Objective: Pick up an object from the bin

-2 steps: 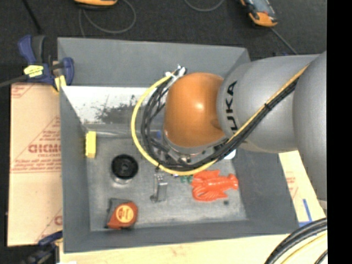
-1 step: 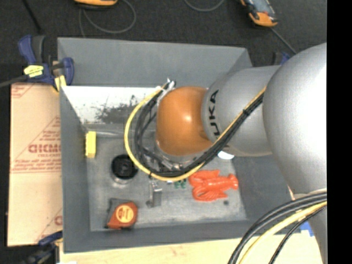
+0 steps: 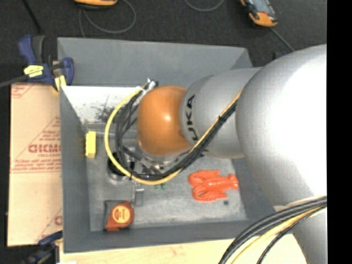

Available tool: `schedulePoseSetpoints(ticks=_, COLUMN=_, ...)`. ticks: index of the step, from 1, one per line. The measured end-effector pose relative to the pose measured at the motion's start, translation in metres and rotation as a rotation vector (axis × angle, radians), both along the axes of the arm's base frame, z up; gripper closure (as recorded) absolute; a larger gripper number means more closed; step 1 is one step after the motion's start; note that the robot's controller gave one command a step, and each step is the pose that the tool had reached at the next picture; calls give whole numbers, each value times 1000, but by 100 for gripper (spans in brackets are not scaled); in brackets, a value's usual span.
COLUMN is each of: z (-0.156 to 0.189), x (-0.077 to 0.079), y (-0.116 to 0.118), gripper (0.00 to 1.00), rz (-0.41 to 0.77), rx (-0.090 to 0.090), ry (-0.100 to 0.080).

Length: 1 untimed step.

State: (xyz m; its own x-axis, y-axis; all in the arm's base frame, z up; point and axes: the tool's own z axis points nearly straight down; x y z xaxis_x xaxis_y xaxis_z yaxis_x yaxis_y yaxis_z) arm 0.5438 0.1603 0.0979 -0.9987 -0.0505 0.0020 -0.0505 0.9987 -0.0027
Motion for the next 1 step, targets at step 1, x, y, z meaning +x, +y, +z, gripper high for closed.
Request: schedulePoseSetpoints(ticks=1, z=-11, x=3, y=35, gripper=0, rz=-91, rx=8, ry=-8)
